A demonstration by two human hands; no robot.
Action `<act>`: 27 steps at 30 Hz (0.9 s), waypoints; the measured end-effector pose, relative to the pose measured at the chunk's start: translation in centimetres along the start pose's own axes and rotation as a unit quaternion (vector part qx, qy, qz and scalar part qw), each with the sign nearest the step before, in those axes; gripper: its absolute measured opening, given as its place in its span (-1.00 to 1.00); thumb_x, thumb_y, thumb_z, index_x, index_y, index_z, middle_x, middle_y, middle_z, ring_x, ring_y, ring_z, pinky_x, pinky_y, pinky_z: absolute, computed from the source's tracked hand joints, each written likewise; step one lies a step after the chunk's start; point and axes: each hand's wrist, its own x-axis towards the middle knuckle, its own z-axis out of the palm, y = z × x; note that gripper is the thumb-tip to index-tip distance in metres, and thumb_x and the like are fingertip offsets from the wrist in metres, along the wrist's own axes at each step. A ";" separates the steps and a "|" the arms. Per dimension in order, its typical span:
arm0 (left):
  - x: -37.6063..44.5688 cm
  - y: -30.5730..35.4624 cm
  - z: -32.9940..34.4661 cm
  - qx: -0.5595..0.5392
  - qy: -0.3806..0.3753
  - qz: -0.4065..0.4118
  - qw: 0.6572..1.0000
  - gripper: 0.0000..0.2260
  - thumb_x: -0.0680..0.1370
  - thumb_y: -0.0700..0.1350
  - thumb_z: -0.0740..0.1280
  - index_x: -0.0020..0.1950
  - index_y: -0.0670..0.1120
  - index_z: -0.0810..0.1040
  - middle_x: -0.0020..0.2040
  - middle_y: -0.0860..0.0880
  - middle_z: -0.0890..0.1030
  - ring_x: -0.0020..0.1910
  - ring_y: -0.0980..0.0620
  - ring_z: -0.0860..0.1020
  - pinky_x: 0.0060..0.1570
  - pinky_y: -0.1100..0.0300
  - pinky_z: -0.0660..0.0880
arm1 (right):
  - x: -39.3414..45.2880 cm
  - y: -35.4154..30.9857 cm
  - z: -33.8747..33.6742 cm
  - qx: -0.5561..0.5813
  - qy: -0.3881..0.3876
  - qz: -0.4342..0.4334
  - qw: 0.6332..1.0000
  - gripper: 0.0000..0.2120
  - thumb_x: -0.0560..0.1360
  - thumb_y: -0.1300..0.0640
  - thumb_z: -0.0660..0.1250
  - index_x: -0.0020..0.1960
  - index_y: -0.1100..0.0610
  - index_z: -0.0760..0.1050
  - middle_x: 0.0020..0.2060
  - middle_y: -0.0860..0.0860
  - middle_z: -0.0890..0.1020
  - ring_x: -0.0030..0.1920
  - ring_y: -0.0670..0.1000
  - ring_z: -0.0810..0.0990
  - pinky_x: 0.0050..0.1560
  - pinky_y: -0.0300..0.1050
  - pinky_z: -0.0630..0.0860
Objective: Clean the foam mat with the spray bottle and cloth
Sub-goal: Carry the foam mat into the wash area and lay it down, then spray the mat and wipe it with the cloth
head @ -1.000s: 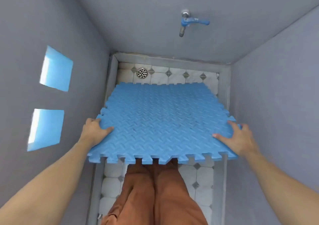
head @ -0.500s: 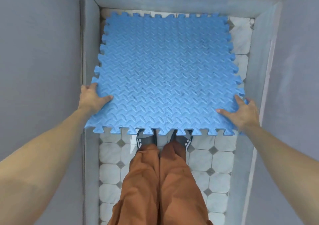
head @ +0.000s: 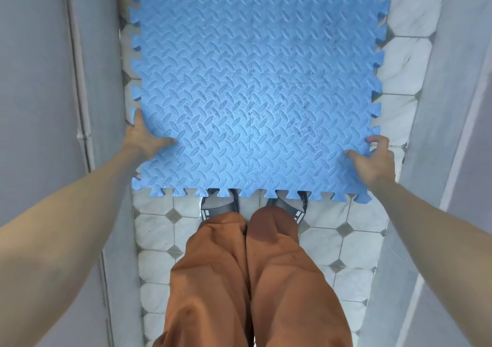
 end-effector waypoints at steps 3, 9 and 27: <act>0.3 0.9 0.3 -0.032 -0.008 0.006 0.999 0.04 0.35 0.06 0.54 0.56 0.05 -0.15 0.48 -0.16 0.30 0.41 -0.17 0.33 0.27 -0.04 0.38 | 0.8 -0.4 0.4 -0.001 -0.005 0.033 0.999 -0.51 0.43 -0.15 0.35 0.28 -0.10 0.28 0.26 0.14 0.41 0.21 0.24 0.49 0.25 0.17 0.46; -2.0 5.6 -0.8 -0.006 -0.012 0.090 0.996 -0.02 0.40 0.01 0.51 0.57 0.03 -0.13 0.49 -0.16 0.25 0.43 -0.15 0.30 0.33 0.00 0.34 | -0.3 -3.2 -0.2 -0.081 -0.043 0.029 0.995 -0.34 0.50 -0.11 0.31 0.52 0.01 0.17 0.42 0.21 0.25 0.37 0.30 0.36 0.32 0.13 0.40; -36.0 28.9 -41.9 -0.339 0.460 0.402 0.716 -0.69 0.52 -0.23 0.30 0.26 -0.10 0.45 -0.01 0.00 0.42 -0.07 -0.02 0.46 0.02 0.22 0.40 | -33.5 -39.1 -39.1 0.295 0.297 -0.411 0.809 -0.35 0.42 -0.02 0.50 0.41 0.05 0.32 0.35 0.02 0.37 0.30 0.00 0.43 0.30 -0.01 0.43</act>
